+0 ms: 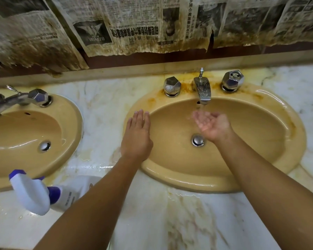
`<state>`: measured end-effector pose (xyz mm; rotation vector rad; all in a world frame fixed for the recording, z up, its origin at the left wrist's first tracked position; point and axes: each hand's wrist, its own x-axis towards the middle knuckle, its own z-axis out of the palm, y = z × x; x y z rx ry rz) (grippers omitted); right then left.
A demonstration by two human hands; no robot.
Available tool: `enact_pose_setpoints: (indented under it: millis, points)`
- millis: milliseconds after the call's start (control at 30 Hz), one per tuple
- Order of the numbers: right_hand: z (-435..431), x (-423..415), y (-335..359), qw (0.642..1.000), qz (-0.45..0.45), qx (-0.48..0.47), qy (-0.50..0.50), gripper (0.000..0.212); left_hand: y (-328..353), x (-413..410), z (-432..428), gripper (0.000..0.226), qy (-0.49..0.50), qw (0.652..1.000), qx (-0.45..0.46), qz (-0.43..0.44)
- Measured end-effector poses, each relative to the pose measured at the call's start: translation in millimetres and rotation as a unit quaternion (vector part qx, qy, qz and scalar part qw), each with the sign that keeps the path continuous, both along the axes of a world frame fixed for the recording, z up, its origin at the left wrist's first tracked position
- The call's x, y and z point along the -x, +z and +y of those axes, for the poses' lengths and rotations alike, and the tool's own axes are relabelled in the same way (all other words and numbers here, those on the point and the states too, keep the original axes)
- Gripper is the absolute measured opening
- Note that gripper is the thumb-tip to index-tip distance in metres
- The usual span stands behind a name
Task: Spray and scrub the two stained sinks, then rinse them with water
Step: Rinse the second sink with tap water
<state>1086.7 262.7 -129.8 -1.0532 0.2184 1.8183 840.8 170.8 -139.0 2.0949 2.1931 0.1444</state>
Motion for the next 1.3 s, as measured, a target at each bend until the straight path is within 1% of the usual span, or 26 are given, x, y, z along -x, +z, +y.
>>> enact_pose_setpoints:
  millis: [33, 100, 167, 200, 267, 333, 367, 400, 467, 533, 567, 633, 667, 733, 767, 800, 833, 867, 933, 967, 1000, 1033, 1067, 1133, 1233, 1300]
  points:
    - [0.9, 2.2, 4.3, 1.0, 0.008, -0.008, -0.003, 0.036, -0.6, 0.5, 0.1, 0.08, -0.001, 1.0, -0.006, -0.008]
    - [-7.2, 14.9, 10.4, 0.99, -0.035, -0.047, 0.129, 0.041, -0.8, 2.3, -0.4, 0.08, -0.003, 0.999, -0.019, -0.029]
    - [-22.8, 23.5, 18.2, 0.937, -0.089, -0.113, 0.319, 0.044, -1.3, 4.6, -2.0, 0.08, -0.006, 0.998, -0.027, -0.049]
    - [-24.0, 20.9, 19.2, 0.927, -0.109, -0.121, 0.338, 0.043, -1.6, 5.7, -2.9, 0.08, -0.006, 0.998, -0.03, -0.058]
    - [-15.0, 4.8, 12.7, 0.974, -0.088, -0.088, 0.191, 0.04, -2.1, 6.9, -3.6, 0.078, 0.001, 0.997, -0.033, -0.074]
    - [-4.4, -8.0, 10.6, 0.999, 0.011, -0.051, 0.01, 0.037, -1.0, 7.0, -3.8, 0.077, 0.013, 0.996, -0.038, -0.086]
    - [-3.6, -6.0, 13.8, 0.998, 0.034, -0.061, 0.002, 0.036, -0.1, 7.0, -4.3, 0.077, 0.019, 0.995, -0.042, -0.09]
    - [-9.6, 3.5, 19.4, 0.995, 0.02, -0.079, 0.05, 0.036, 0.4, 7.4, -4.4, 0.076, 0.024, 0.994, -0.045, -0.094]
    - [-39.4, 30.2, 16.9, 0.961, -0.059, -0.132, 0.235, 0.043, 0.7, 8.2, -5.2, 0.074, 0.028, 0.994, -0.049, -0.099]
    - [-77.2, 46.2, 17.7, 0.864, -0.097, -0.189, 0.456, 0.05, 0.9, 7.8, -6.0, 0.074, 0.023, 0.994, -0.051, -0.096]
    - [-90.5, 46.6, 15.1, 0.789, -0.132, -0.217, 0.56, 0.055, 1.0, 7.3, -6.3, 0.074, 0.02, 0.994, -0.052, -0.092]
    - [-101.0, 32.1, 8.6, 0.608, -0.227, -0.241, 0.722, 0.074, -0.1, 6.0, -6.4, 0.074, 0.022, 0.995, -0.049, -0.08]
    - [-97.0, 18.6, 3.5, 0.522, -0.277, -0.225, 0.775, 0.079, -1.4, 5.2, -6.6, 0.075, 0.024, 0.996, -0.047, -0.071]
    - [-82.0, -11.4, -17.8, 0.388, -0.383, -0.172, 0.82, 0.076, -4.0, 2.5, -8.0, 0.075, 0.019, 0.998, -0.047, -0.048]
    - [-76.4, -23.3, -23.3, 0.336, -0.432, -0.152, 0.823, 0.072, -5.4, 0.9, -8.5, 0.077, 0.017, 0.998, -0.049, -0.036]
    - [-73.9, -31.7, -24.5, 0.323, -0.465, -0.143, 0.812, 0.064, -7.9, -0.4, -8.9, 0.079, 0.017, 0.998, -0.05, -0.025]
    - [-71.3, -35.2, -21.7, 0.347, -0.484, -0.163, 0.786, 0.053, -9.9, -1.8, -9.3, 0.081, 0.018, 0.999, -0.047, -0.015]
    - [-68.9, -33.8, -17.1, 0.454, -0.483, -0.174, 0.728, 0.039, -11.5, -2.6, -9.2, 0.082, 0.018, 0.999, -0.041, -0.005]
    - [-57.8, -27.0, -13.4, 0.776, -0.361, -0.124, 0.502, 0.022, -12.0, -3.5, -7.9, 0.082, 0.016, 0.999, -0.03, 0.009]
    - [-47.5, -22.9, -15.7, 0.886, -0.266, -0.089, 0.369, 0.025, -11.9, -3.1, -7.3, 0.082, 0.014, 0.999, -0.027, 0.014]
    - [-37.1, -17.9, -14.8, 0.95, -0.169, -0.064, 0.255, 0.031, -11.6, -2.2, -6.7, 0.082, 0.012, 0.999, -0.026, 0.016]
    - [-28.8, -11.7, -13.5, 0.98, -0.092, -0.056, 0.168, 0.036, -10.9, -1.0, -6.5, 0.082, 0.011, 0.999, -0.025, 0.017]
    - [-23.0, -5.2, -9.0, 0.991, -0.043, -0.057, 0.111, 0.039, -10.7, -0.5, -6.0, 0.082, 0.008, 0.999, -0.025, 0.018]
    - [-22.7, 4.5, 7.8, 0.99, -0.003, -0.097, 0.1, 0.043, -10.8, -1.3, -5.3, 0.082, 0.003, 1.0, -0.024, 0.02]
    - [-52.9, 7.3, 27.8, 0.945, -0.051, -0.195, 0.259, 0.045, -9.6, -5.4, -4.4, 0.082, 0.005, 0.999, -0.015, 0.03]
    - [-79.3, 0.8, 32.3, 0.875, -0.146, -0.223, 0.404, 0.042, -6.8, -12.1, -3.4, 0.079, -0.005, 0.998, 0.009, 0.054]
